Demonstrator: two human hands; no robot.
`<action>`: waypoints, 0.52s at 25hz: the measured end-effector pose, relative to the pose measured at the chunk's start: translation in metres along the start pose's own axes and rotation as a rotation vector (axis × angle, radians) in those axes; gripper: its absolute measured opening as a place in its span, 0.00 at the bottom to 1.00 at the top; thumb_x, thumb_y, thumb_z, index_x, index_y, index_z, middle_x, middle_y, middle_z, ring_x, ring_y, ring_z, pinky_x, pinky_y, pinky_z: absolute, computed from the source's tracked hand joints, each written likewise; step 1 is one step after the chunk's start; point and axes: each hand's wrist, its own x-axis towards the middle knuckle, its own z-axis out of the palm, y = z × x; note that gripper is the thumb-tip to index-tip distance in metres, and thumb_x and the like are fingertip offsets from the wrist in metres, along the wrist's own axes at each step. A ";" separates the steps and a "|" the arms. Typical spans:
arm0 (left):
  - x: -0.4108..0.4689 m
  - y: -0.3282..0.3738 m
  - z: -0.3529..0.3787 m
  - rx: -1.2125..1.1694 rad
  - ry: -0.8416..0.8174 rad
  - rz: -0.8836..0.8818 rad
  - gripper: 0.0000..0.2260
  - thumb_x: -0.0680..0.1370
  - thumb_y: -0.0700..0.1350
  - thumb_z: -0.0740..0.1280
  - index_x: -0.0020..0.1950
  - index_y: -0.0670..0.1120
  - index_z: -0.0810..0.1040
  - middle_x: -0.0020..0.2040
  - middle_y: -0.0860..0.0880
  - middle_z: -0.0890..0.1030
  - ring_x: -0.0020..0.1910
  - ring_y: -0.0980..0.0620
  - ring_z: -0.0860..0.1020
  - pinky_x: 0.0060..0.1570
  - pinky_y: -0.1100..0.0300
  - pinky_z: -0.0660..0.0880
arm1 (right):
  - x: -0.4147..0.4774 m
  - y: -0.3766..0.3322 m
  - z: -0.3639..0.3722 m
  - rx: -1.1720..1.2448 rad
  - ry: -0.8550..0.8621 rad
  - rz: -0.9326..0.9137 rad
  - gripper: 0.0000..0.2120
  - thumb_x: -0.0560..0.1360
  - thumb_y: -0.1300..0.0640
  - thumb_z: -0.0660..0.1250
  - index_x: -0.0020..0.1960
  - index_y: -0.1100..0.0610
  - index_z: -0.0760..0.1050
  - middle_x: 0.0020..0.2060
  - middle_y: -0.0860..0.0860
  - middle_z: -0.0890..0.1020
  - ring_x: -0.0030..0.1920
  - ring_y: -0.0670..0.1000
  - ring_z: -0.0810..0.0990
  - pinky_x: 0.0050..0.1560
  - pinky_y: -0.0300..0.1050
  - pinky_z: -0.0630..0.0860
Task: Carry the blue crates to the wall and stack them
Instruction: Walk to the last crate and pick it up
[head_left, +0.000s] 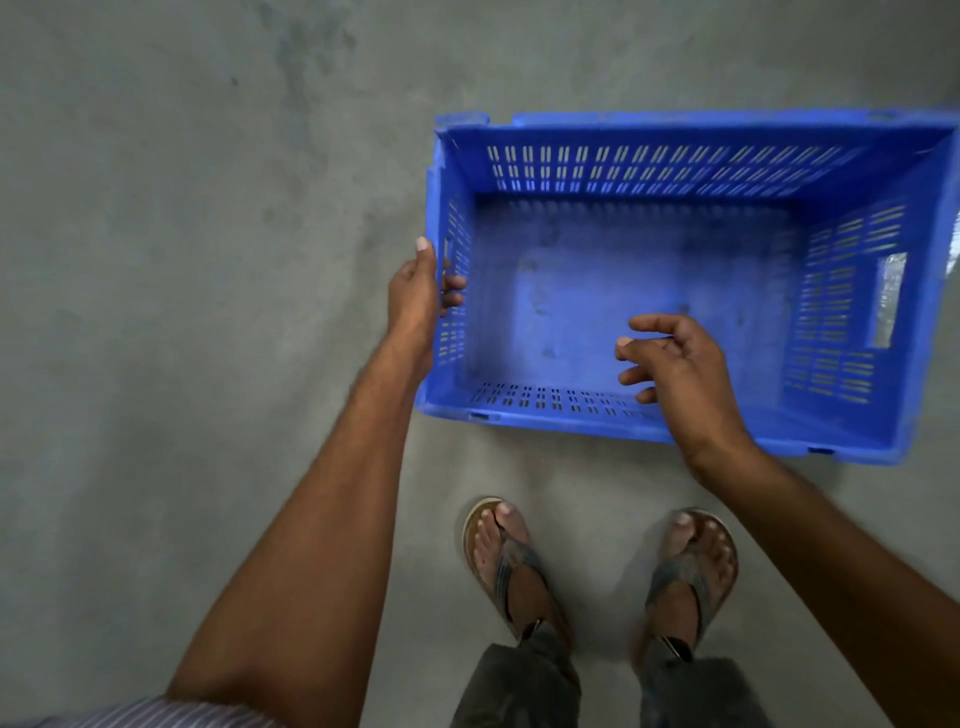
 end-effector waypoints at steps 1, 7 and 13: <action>-0.008 0.004 -0.002 -0.008 -0.009 -0.004 0.20 0.85 0.59 0.56 0.48 0.45 0.77 0.34 0.48 0.80 0.26 0.53 0.75 0.33 0.59 0.72 | -0.006 -0.004 -0.005 0.006 0.005 0.003 0.12 0.76 0.58 0.70 0.59 0.56 0.76 0.45 0.55 0.83 0.37 0.49 0.80 0.35 0.42 0.73; -0.108 0.085 0.014 0.085 -0.102 0.030 0.26 0.82 0.67 0.54 0.36 0.48 0.72 0.28 0.46 0.72 0.24 0.48 0.70 0.28 0.58 0.71 | -0.049 -0.043 -0.048 0.046 0.049 0.013 0.12 0.77 0.61 0.69 0.59 0.56 0.76 0.46 0.56 0.83 0.37 0.51 0.79 0.36 0.43 0.72; -0.221 0.170 0.066 0.619 0.122 0.438 0.30 0.81 0.68 0.53 0.57 0.43 0.78 0.52 0.40 0.83 0.53 0.36 0.79 0.45 0.49 0.70 | -0.073 -0.069 -0.094 0.107 0.184 0.046 0.10 0.77 0.62 0.68 0.57 0.53 0.74 0.41 0.52 0.82 0.33 0.48 0.78 0.33 0.40 0.70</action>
